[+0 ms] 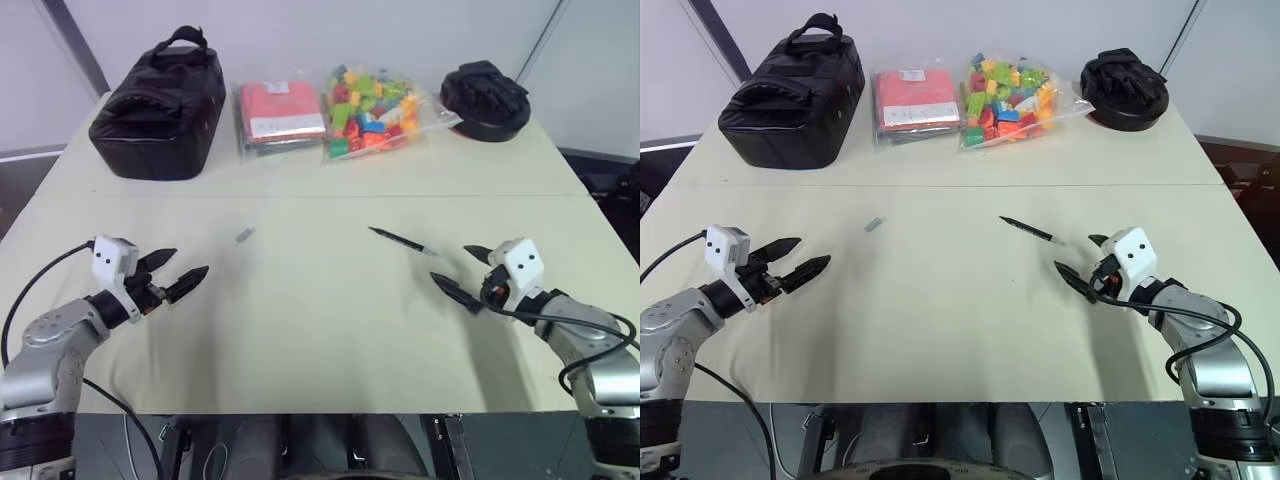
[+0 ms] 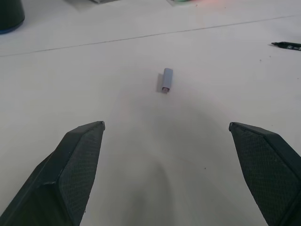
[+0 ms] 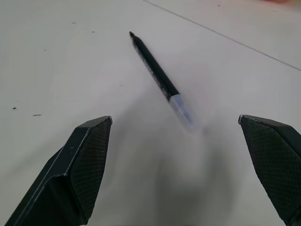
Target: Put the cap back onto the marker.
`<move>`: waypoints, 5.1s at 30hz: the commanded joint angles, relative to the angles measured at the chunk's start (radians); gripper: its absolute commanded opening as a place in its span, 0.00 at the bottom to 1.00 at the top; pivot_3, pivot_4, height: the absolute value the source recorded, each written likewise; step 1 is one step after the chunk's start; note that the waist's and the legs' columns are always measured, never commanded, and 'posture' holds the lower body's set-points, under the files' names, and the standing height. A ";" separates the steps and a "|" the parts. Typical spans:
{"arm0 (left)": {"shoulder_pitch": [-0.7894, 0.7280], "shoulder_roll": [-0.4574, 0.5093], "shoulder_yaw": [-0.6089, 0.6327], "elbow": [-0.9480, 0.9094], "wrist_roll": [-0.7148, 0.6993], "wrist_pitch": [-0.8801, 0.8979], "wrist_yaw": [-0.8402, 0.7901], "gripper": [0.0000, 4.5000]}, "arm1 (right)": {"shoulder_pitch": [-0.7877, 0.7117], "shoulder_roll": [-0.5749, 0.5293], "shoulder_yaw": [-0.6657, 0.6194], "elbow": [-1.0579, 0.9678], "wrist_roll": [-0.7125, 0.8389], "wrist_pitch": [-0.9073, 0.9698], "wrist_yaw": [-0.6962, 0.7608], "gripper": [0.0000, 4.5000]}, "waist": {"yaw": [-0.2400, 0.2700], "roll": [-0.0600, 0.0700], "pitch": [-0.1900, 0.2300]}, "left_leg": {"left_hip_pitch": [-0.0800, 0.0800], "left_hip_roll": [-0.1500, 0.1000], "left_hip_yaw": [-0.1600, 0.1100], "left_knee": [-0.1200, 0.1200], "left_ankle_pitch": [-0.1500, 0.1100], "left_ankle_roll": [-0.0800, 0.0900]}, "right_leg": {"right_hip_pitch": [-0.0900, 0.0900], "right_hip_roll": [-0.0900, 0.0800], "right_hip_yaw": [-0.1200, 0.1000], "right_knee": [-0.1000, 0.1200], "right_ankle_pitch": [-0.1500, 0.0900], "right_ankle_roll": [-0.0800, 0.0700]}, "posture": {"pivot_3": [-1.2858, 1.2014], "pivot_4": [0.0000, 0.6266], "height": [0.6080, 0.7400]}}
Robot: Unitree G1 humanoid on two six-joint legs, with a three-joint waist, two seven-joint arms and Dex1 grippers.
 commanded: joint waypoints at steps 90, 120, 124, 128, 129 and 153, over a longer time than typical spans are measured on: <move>-0.715 0.040 -0.284 0.945 0.333 -0.595 -0.430 1.00 | -0.643 0.191 0.352 0.345 -0.214 -0.037 0.477 0.01 | 0.001 -0.001 0.001 | -0.002 0.004 0.012 0.015 -0.001 0.002 | -0.007 0.005 0.009 0.015 0.003 0.006 | 0.52 0.24 1.00; -0.692 -0.134 -0.264 1.087 0.372 -0.611 -0.149 1.00 | -0.574 0.131 0.356 0.157 -0.146 0.092 0.352 0.01 | -0.004 -0.001 0.001 | -0.005 0.003 0.013 0.016 -0.001 0.002 | -0.010 0.006 0.008 0.015 0.003 0.006 | 0.52 0.24 1.00; -0.685 -0.138 -0.274 1.088 0.380 -0.606 -0.165 0.70 | -0.568 0.131 0.355 0.156 -0.139 0.090 0.338 0.00 | -0.003 -0.001 0.001 | -0.005 0.003 0.013 0.016 -0.001 0.002 | -0.010 0.007 0.008 0.015 0.003 0.006 | 0.52 0.24 1.00; -0.680 -0.135 -0.276 1.091 0.390 -0.602 -0.161 0.27 | -0.564 0.130 0.351 0.153 -0.134 0.092 0.325 0.00 | -0.001 -0.001 0.001 | -0.005 0.003 0.013 0.016 -0.001 0.002 | -0.010 0.007 0.008 0.015 0.003 0.006 | 0.52 0.24 1.00; -0.679 -0.134 -0.276 1.091 0.391 -0.602 -0.161 0.14 | -0.563 0.128 0.350 0.153 -0.134 0.091 0.324 0.00 | -0.001 -0.001 0.001 | -0.005 0.003 0.013 0.016 -0.001 0.002 | -0.010 0.007 0.008 0.015 0.003 0.006 | 0.52 0.24 1.00; -0.872 -0.116 -0.286 0.991 0.348 -0.549 -0.450 0.01 | -0.707 0.104 0.387 0.391 -0.192 -0.082 0.375 0.00 | -0.002 -0.002 0.001 | -0.013 0.003 0.013 0.022 -0.002 0.003 | -0.014 0.011 0.006 0.015 0.004 0.007 | 0.52 0.24 1.00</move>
